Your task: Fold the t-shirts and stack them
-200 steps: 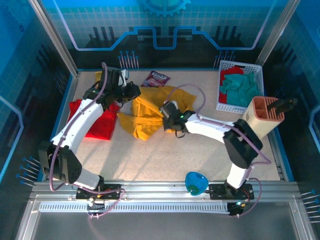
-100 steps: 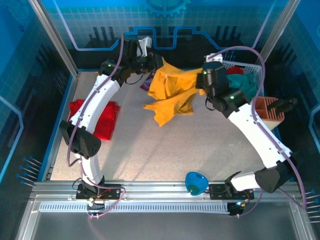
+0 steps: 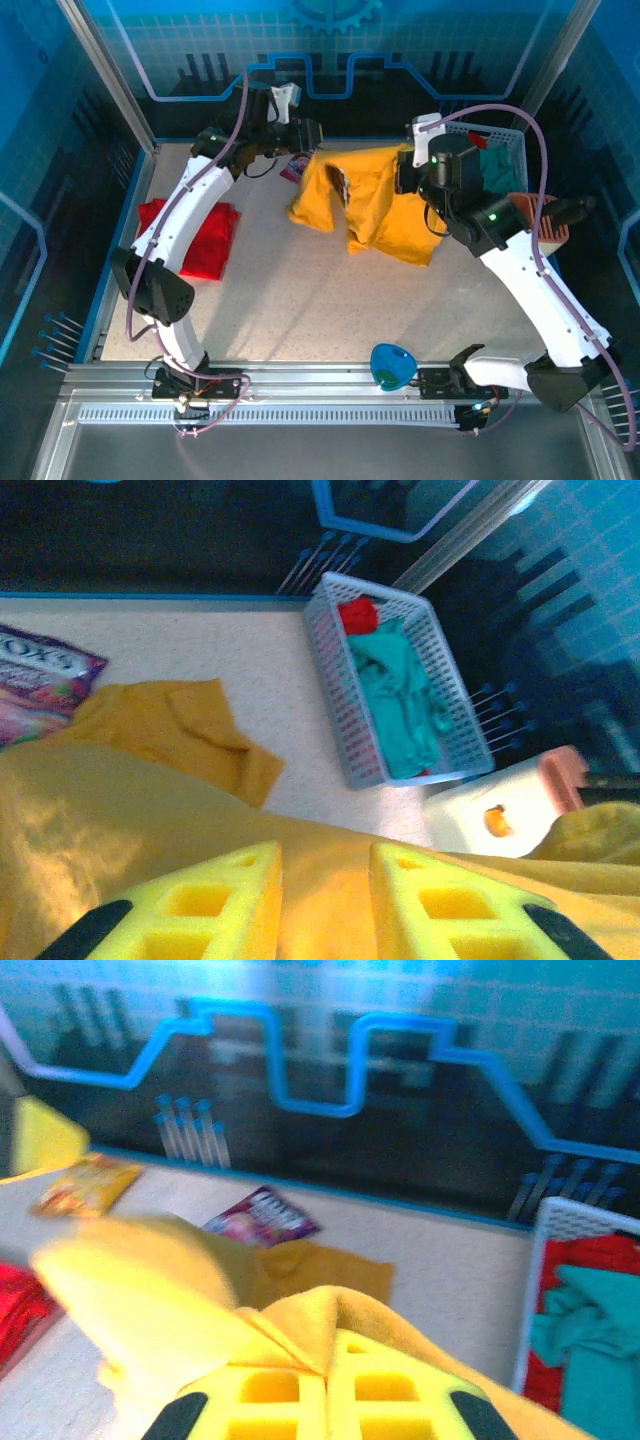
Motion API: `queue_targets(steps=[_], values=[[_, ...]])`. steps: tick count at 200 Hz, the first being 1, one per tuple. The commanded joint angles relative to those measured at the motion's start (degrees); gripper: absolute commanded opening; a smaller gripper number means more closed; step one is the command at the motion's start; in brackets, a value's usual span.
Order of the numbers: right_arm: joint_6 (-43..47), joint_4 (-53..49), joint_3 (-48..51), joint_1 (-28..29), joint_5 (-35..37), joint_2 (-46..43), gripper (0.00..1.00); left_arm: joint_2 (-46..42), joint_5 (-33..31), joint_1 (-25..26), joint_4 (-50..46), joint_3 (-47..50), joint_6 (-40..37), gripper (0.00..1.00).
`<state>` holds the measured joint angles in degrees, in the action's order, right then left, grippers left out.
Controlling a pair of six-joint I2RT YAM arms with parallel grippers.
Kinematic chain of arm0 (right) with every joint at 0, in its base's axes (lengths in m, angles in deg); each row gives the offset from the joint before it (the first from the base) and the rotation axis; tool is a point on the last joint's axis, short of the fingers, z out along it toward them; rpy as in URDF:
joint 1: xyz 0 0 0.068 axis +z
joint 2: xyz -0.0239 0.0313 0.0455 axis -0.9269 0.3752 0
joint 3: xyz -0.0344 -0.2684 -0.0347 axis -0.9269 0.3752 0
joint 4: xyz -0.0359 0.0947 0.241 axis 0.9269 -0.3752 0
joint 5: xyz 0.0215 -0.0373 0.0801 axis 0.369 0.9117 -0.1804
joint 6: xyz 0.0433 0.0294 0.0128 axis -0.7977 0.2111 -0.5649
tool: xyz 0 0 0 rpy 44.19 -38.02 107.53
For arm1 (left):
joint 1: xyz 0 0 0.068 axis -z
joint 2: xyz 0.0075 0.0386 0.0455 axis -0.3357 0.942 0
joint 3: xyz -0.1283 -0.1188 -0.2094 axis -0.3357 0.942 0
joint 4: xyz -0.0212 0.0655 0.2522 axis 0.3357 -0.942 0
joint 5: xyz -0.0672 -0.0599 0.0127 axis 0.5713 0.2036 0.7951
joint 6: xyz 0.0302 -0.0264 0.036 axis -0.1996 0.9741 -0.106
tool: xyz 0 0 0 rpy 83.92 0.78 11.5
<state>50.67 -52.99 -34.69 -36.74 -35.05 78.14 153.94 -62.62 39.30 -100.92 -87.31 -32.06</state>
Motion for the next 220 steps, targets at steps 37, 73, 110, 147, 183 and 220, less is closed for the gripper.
queue_targets(steps=[37,73,110,147,183,220], values=[[-1.33,-3.48,3.93,11.59,-17.42,5.96,0.00,-6.08,-0.14,-8.10,-1.04,14.25,-0.78,0.41],[-2.48,-5.08,7.00,18.15,-14.18,10.22,0.00,-9.41,0.26,-8.52,0.46,26.46,0.01,0.48],[-3.55,0.12,10.69,21.61,-32.85,12.38,0.06,-12.92,-0.50,-8.52,4.25,36.93,1.89,0.53],[-2.37,-3.52,13.54,22.44,-29.31,13.54,0.17,-10.15,-0.69,-8.44,3.89,37.80,2.21,0.60],[-8.77,-3.81,20.89,16.62,-14.06,6.43,0.53,-4.12,-2.91,-6.34,6.21,37.62,3.40,0.64],[-20.71,-4.99,29.32,3.81,-8.35,1.66,0.75,3.00,-4.93,-4.07,7.79,36.50,5.19,0.63]])
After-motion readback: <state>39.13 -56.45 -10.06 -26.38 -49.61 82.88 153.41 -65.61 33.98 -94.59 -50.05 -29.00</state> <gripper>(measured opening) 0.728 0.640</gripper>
